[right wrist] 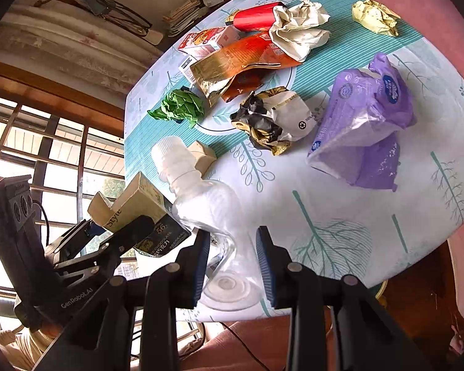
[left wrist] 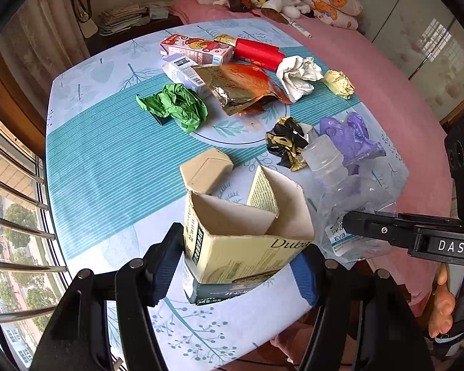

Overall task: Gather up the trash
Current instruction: 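Carry box and bottle over the bin and open both tools to drop them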

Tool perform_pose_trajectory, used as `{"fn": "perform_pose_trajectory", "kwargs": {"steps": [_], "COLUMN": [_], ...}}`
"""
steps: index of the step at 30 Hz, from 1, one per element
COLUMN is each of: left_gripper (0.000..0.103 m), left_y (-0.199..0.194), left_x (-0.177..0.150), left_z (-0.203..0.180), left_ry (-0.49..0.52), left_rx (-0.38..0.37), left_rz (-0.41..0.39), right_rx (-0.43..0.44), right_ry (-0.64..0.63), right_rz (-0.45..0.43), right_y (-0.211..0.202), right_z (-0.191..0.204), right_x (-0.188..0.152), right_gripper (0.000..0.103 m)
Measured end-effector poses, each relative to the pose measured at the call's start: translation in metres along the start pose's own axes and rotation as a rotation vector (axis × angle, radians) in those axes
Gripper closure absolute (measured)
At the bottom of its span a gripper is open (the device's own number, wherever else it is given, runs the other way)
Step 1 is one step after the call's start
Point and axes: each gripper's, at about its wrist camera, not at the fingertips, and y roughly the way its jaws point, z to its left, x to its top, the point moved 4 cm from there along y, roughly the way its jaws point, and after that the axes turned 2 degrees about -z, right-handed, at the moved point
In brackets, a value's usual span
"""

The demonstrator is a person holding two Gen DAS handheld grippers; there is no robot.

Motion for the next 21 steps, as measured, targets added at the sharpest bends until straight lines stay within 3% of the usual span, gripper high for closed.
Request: {"fn": "perform_pose_trajectory", "kwargs": {"steps": [7,14,21], "left_gripper": [0.039,0.039,0.039], "left_y": [-0.014,-0.011,0.028], "left_x": [-0.045,-0.109,-0.166], "left_z": [-0.063,-0.136,-0.183], "left_ry": [-0.08,-0.217,-0.274], "left_rx": [0.041,0.073,0.093], "left_rz": [-0.032,-0.061,0.016], "right_rx": [0.045,0.056,0.004], "right_ry": [-0.096,-0.169,-0.112], "right_rz": [0.039,0.113,0.208], "right_y": [-0.033,-0.053,-0.035], "right_z": [-0.037,-0.103,-0.173], "right_x": [-0.036,-0.082,-0.128], "right_gripper": [0.072,0.072,0.072]}}
